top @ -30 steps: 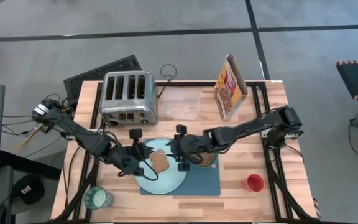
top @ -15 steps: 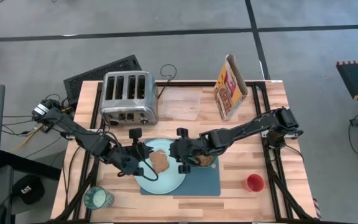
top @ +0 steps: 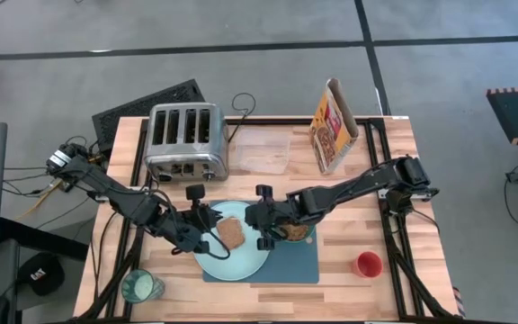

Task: Arrange a breakfast setting

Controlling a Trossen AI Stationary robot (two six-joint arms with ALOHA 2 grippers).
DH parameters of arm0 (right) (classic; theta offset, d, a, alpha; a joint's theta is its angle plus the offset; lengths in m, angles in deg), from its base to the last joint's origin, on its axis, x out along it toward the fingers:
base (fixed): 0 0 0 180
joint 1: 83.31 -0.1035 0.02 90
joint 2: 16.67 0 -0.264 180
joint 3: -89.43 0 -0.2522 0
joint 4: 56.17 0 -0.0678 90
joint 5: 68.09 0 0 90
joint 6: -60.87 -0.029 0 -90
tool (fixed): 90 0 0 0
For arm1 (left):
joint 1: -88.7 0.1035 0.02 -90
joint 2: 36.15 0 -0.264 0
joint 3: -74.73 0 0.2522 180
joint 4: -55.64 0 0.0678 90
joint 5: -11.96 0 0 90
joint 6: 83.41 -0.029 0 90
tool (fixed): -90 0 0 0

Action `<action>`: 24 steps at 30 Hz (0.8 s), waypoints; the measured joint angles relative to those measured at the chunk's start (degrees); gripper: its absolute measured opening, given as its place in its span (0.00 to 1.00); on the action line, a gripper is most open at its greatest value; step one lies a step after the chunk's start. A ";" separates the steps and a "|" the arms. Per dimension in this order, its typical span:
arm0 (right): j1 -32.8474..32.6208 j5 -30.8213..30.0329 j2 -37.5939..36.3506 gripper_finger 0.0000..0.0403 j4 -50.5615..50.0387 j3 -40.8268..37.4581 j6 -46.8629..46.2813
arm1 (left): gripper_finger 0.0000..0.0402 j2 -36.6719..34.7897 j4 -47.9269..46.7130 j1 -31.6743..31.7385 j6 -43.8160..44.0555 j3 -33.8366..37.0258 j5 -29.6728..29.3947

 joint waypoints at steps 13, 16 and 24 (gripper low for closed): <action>-2.46 -2.43 -5.03 0.07 -10.79 -0.05 -10.69 | 0.45 -3.12 -6.22 -5.07 2.20 1.18 -11.03; -3.86 -4.70 -7.52 0.07 -16.05 -0.33 -15.61 | 0.45 -5.33 -5.74 -7.02 4.04 4.21 -13.11; -6.77 -9.91 -15.52 0.07 -28.67 -6.57 -37.50 | 0.45 -12.07 6.49 -8.72 7.84 16.86 -12.72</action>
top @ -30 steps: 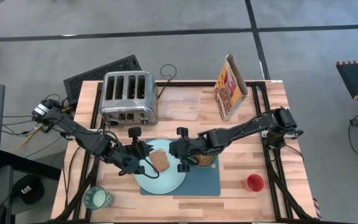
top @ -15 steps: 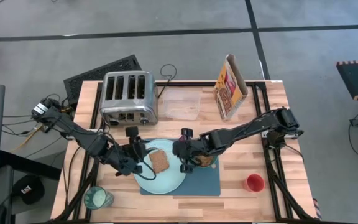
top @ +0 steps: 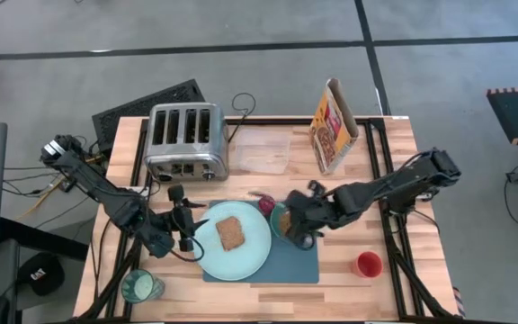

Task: Arrange a breakfast setting

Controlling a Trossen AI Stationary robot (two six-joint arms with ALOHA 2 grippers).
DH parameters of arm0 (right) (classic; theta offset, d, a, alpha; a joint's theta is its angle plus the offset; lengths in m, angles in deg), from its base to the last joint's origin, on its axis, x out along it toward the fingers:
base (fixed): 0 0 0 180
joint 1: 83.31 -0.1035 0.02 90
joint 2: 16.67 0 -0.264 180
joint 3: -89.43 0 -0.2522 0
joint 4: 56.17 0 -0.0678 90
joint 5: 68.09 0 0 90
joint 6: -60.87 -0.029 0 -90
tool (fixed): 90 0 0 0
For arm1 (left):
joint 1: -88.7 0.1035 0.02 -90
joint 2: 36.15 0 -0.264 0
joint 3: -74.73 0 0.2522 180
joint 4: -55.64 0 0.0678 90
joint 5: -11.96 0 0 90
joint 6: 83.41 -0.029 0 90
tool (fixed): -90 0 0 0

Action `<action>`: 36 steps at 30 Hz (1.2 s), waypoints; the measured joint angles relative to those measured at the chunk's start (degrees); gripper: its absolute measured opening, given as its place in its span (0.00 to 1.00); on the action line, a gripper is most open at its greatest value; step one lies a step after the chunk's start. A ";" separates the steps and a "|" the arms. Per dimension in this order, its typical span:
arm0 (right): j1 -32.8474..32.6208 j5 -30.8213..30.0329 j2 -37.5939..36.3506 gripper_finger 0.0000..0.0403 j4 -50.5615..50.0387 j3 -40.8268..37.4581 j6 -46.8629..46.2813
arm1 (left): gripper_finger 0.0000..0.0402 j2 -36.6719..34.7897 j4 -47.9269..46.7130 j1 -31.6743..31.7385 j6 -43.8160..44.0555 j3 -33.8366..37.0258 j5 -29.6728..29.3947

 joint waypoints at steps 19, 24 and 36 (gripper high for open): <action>-19.64 -3.99 -13.06 0.07 -26.55 -14.06 -66.16 | 0.46 -5.00 16.68 1.11 -8.32 8.27 2.93; -22.34 -1.69 -12.92 0.07 -27.53 -16.13 -74.64 | 0.46 -4.99 16.68 1.14 -8.33 8.27 2.93; -22.97 0.12 -12.90 0.07 -14.02 -25.96 -81.47 | 0.46 -4.96 16.64 1.14 -8.32 8.27 3.34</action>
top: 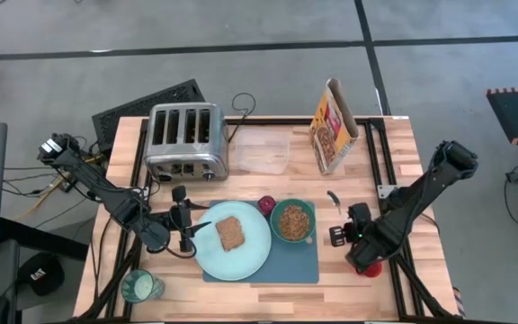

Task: Arrange a breakfast setting

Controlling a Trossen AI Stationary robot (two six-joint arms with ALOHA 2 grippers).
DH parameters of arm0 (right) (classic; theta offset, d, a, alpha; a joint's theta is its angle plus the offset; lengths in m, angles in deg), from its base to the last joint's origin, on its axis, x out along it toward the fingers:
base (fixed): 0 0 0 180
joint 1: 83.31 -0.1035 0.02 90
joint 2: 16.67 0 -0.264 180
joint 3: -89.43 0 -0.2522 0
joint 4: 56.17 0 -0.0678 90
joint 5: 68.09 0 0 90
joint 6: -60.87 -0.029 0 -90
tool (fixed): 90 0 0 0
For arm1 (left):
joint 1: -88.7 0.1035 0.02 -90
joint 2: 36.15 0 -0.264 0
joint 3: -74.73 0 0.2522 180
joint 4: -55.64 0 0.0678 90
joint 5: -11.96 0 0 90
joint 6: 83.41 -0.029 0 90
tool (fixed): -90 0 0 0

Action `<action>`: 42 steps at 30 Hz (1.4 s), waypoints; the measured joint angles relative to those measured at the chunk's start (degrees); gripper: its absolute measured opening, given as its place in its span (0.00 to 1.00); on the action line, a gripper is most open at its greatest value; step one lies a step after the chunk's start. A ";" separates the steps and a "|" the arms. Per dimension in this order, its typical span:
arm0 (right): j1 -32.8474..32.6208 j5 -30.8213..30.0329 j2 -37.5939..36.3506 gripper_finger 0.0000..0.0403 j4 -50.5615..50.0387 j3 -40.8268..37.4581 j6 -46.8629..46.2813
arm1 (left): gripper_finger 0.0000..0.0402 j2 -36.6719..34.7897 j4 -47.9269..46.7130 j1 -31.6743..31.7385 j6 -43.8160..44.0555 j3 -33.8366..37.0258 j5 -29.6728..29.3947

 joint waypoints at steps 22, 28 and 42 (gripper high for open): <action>7.60 7.38 8.96 0.07 11.65 -1.57 7.55 | 0.46 0.02 -0.34 0.02 -1.14 -0.02 0.16; 8.17 6.14 9.36 0.07 12.69 -1.59 7.36 | 0.46 0.02 -0.31 0.02 -1.09 -0.02 0.31; 9.22 7.03 13.30 0.08 16.72 -1.53 6.53 | 0.46 0.02 -0.19 0.02 -1.09 -0.02 0.32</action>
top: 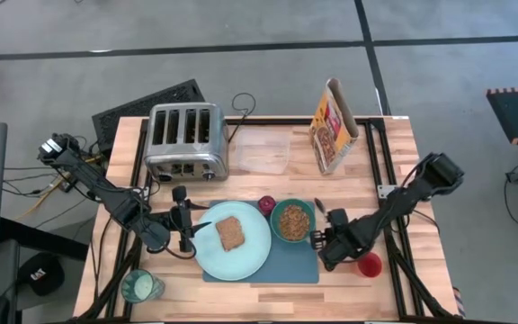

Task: Arrange a breakfast setting

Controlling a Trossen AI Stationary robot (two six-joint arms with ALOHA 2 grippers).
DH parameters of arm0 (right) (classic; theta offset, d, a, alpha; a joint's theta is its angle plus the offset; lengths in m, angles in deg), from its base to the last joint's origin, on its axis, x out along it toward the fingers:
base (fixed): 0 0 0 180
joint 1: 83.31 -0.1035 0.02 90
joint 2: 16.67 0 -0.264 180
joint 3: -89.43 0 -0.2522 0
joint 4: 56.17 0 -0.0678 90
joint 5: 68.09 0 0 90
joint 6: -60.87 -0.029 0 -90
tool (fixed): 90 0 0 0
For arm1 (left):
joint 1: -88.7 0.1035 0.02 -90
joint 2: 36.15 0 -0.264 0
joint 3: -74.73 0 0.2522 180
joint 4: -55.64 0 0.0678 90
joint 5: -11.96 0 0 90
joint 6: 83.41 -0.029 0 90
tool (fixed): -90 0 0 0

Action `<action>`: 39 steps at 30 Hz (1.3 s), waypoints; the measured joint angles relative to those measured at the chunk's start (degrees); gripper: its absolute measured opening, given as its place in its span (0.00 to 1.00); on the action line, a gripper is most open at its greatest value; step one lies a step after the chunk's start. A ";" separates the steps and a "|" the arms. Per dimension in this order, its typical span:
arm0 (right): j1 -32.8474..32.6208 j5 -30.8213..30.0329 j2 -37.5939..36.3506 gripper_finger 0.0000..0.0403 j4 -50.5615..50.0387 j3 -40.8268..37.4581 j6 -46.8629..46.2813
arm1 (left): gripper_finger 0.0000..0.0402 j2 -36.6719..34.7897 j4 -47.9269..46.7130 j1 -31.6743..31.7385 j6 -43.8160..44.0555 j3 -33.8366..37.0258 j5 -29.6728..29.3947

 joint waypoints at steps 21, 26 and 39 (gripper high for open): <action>0.42 1.60 2.77 0.13 5.48 -0.02 0.41 | 0.46 0.00 0.17 0.00 -0.10 -0.02 -0.04; 0.42 1.14 2.77 0.18 5.34 -0.02 0.60 | 0.46 0.00 0.17 0.00 -0.09 -0.02 -0.04; 0.42 0.31 1.02 0.34 3.38 0.22 5.40 | 0.46 0.00 0.07 0.00 -0.39 -0.02 0.10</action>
